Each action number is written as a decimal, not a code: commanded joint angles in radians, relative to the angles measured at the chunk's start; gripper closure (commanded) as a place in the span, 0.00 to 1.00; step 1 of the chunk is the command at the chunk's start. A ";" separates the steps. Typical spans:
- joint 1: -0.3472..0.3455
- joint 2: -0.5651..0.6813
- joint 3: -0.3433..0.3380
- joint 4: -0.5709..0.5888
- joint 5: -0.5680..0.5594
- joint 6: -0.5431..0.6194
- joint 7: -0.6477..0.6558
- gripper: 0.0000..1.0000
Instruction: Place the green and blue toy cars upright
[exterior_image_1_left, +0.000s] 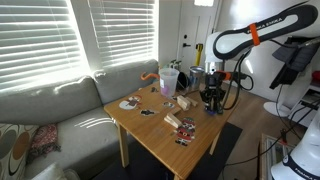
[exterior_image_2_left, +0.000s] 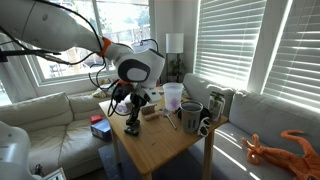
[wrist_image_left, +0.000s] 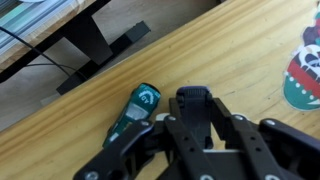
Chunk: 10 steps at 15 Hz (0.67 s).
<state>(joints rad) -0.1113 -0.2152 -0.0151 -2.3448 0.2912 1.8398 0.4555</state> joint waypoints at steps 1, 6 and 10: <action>0.009 0.018 -0.022 0.030 0.055 -0.019 -0.026 0.90; 0.005 0.040 -0.035 0.049 0.112 -0.042 -0.013 0.38; 0.007 0.059 -0.037 0.058 0.126 -0.044 -0.001 0.12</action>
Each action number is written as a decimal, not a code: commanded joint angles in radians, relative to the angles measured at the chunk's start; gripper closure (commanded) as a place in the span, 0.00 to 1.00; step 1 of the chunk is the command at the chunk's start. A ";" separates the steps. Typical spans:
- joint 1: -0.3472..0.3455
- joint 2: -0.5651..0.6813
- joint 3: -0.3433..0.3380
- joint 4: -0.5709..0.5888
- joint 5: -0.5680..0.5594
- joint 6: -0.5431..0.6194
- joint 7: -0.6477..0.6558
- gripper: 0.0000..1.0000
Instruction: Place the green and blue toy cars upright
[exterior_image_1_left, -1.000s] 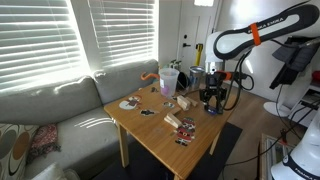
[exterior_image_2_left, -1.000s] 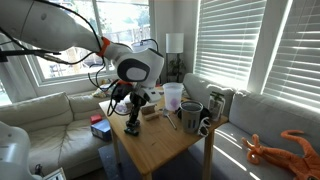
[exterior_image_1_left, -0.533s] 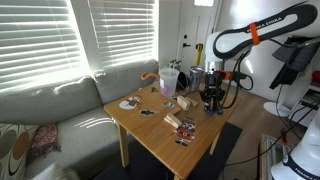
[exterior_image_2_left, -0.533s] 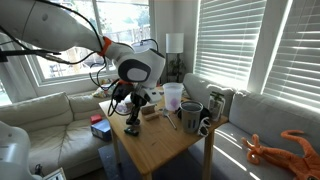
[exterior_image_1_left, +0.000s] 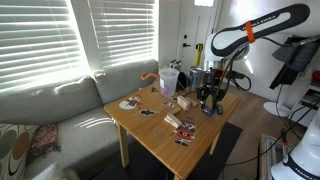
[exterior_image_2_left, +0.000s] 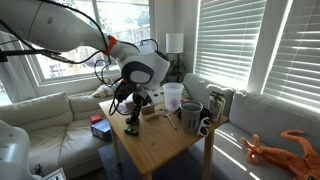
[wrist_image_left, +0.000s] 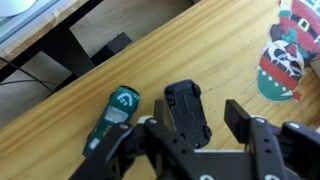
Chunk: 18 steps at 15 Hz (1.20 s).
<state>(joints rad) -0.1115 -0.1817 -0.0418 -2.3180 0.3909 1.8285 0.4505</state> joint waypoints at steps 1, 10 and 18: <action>0.009 0.029 -0.008 0.033 0.026 -0.033 0.007 0.05; 0.040 0.036 0.026 0.022 -0.017 -0.050 0.025 0.10; 0.041 0.030 0.033 0.021 -0.078 -0.058 0.062 0.70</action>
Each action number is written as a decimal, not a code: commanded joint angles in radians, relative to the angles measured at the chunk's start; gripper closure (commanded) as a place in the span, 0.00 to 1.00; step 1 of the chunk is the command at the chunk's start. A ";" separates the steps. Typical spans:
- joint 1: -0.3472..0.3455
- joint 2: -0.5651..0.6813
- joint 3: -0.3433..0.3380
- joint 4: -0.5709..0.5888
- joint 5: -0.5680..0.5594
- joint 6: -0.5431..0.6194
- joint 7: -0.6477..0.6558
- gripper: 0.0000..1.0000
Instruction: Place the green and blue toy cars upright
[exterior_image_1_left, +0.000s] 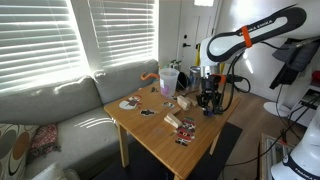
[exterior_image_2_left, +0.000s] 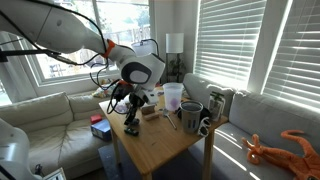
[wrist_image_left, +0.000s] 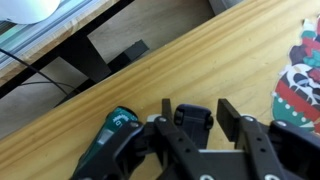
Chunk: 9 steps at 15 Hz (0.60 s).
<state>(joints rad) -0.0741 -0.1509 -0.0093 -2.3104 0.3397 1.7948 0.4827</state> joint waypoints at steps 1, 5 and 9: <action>0.004 -0.001 0.001 0.014 -0.025 -0.024 0.033 0.78; 0.004 -0.010 -0.008 0.024 0.012 -0.059 0.023 0.88; -0.017 -0.007 -0.062 0.070 0.138 -0.222 -0.066 0.88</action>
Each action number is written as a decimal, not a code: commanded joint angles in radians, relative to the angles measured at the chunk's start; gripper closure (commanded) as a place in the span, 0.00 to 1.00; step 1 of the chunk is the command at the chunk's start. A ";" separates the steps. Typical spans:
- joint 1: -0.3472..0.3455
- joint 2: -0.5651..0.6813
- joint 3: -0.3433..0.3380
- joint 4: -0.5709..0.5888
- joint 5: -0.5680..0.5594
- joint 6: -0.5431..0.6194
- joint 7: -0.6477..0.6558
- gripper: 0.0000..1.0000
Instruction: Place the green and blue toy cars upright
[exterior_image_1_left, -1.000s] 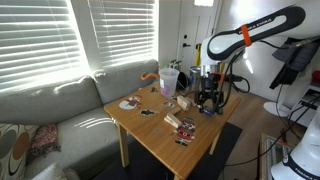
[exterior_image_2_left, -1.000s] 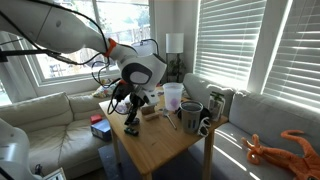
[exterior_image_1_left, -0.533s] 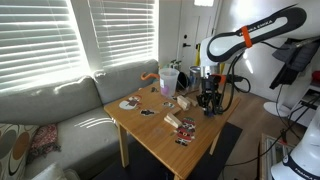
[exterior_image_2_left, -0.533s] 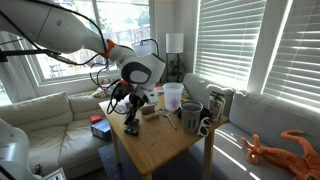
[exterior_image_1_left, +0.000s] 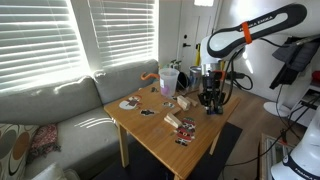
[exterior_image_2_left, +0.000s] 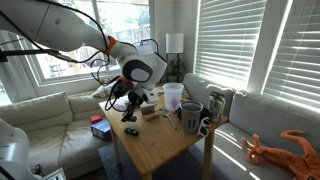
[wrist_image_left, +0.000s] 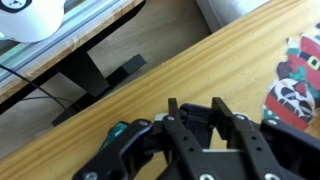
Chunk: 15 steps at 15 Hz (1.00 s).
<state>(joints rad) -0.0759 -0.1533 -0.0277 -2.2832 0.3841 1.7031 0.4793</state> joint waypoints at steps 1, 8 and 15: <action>-0.025 0.000 -0.062 0.057 0.115 -0.185 -0.085 0.88; -0.109 0.120 -0.169 0.110 0.254 -0.455 -0.143 0.88; -0.132 0.152 -0.187 0.091 0.266 -0.482 -0.130 0.88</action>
<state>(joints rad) -0.2049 -0.0023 -0.2162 -2.1943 0.6513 1.2237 0.3499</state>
